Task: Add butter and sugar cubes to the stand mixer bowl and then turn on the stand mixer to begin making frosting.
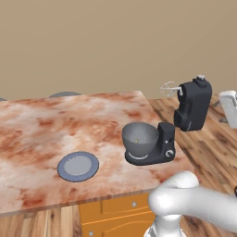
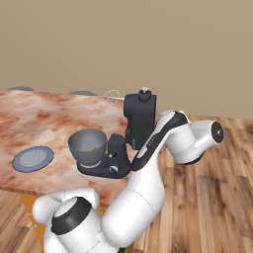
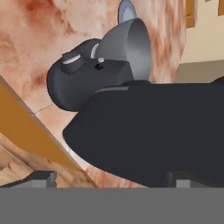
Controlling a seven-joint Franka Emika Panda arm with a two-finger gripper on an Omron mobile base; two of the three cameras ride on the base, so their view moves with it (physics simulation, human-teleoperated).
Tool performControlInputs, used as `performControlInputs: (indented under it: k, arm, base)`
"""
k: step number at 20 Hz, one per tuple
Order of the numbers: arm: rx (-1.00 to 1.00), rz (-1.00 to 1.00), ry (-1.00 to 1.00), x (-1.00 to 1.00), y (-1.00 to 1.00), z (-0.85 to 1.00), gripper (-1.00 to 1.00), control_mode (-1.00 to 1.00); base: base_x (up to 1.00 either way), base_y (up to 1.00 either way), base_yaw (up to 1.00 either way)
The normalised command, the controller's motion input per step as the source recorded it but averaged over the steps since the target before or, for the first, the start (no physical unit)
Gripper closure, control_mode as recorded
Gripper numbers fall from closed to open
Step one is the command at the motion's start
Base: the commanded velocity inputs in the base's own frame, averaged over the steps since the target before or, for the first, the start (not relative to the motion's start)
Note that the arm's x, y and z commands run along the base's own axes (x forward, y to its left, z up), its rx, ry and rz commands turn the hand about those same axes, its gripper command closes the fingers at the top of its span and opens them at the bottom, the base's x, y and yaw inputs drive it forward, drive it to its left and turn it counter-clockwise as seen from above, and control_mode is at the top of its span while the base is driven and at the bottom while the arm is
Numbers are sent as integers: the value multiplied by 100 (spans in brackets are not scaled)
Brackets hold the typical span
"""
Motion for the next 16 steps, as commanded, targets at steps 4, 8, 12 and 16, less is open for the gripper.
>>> performControlInputs:
  k: [4,8,12,16]
  arm:
    - [0,7,0,25,0,-22,-100,-100]
    - [0,8,0,27,0,-19,-100,-100]
    - [0,8,0,33,0,-15,-100,-100]
    - [0,9,-1,33,0,-10,-100,-100]
  base:
    - [0,0,0]
    - [0,0,0]
    - [0,0,0]
    - [0,0,0]
